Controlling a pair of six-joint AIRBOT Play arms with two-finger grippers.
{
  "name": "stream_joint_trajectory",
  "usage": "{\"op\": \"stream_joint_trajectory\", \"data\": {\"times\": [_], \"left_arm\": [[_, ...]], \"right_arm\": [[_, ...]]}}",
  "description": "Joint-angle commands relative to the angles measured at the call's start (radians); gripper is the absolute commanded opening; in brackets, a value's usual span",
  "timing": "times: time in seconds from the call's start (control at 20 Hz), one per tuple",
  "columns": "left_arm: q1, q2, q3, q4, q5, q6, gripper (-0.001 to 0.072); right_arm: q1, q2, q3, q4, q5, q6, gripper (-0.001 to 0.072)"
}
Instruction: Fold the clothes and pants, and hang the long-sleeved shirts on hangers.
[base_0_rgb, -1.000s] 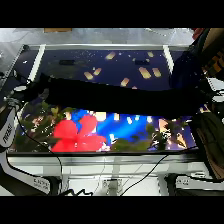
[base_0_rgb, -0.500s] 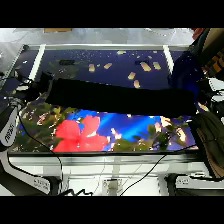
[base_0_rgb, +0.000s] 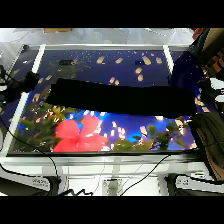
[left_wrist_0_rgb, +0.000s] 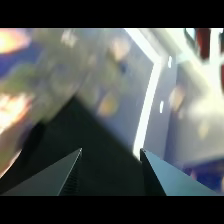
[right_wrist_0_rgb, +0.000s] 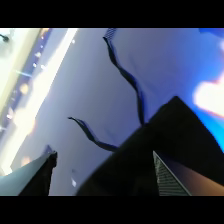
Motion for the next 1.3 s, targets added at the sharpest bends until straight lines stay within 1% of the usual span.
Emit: {"op": "stream_joint_trajectory", "data": {"times": [0.0,0.05,0.1,0.15,0.2,0.45,0.6,0.65,0.8,0.85,0.9,0.95,1.05,1.1,1.15,1.2,1.25], "left_arm": [[0.105,0.009,-0.023,0.295,-0.343,-0.149,0.0403],[0.12,0.009,-0.045,0.329,-0.376,-0.163,0.0409],[0.132,0.008,-0.077,0.327,-0.385,-0.169,0.0479],[0.134,0.007,-0.102,0.322,-0.381,-0.183,0.0657],[0.133,0.004,-0.124,0.322,-0.374,-0.196,0.072],[0.1,-0.044,-0.158,0.298,-0.325,-0.196,0.072],[0.064,-0.074,-0.158,0.175,-0.199,-0.188,0.072],[0.048,-0.081,-0.158,0.157,-0.15,-0.188,0.072],[-0.016,-0.105,-0.158,0.148,-0.036,-0.188,0.072],[-0.036,-0.111,-0.157,0.148,0.003,-0.188,0.072],[-0.057,-0.116,-0.157,0.148,0.053,-0.188,0.0707],[-0.076,-0.117,-0.157,0.148,0.101,-0.188,0.0665],[-0.107,-0.117,-0.153,0.148,0.174,-0.188,0.0295],[-0.114,-0.117,-0.142,0.148,0.187,-0.188,0.0172],[-0.116,-0.116,-0.127,0.149,0.184,-0.186,0.0135],[-0.114,-0.109,-0.11,0.15,0.172,-0.184,0.0051],[-0.109,-0.098,-0.094,0.149,0.152,-0.176,0.001]], "right_arm": [[-0.014,0.01,0.0,-0.074,0.075,-0.003,0.0658],[-0.014,0.01,0.0,-0.088,0.081,-0.003,0.0658],[-0.014,0.01,0.0,-0.089,0.084,-0.006,0.0657],[-0.014,0.01,0.0,-0.089,0.088,-0.006,0.0657],[-0.014,0.01,0.0,-0.089,0.092,-0.006,0.0658],[-0.014,0.01,0.0,-0.088,0.105,-0.006,0.0657],[-0.014,0.011,0.0,-0.087,0.133,-0.007,0.0657],[-0.014,0.011,0.0,-0.087,0.137,-0.007,0.0657],[-0.014,0.016,0.0,-0.087,0.15,-0.01,0.0657],[-0.013,0.021,0.0,-0.088,0.159,-0.023,0.0657],[-0.011,0.027,0.002,-0.087,0.177,-0.06,0.0657],[-0.011,0.032,0.013,-0.088,0.214,-0.125,0.0656],[-0.008,0.04,0.048,-0.088,0.317,-0.259,0.0656],[-0.007,0.043,0.074,-0.088,0.378,-0.312,0.0655],[-0.005,0.043,0.101,-0.087,0.435,-0.342,0.0654],[-0.005,0.043,0.131,-0.082,0.497,-0.354,0.0644],[-0.005,0.043,0.161,-0.076,0.558,-0.357,0.0572]]}}
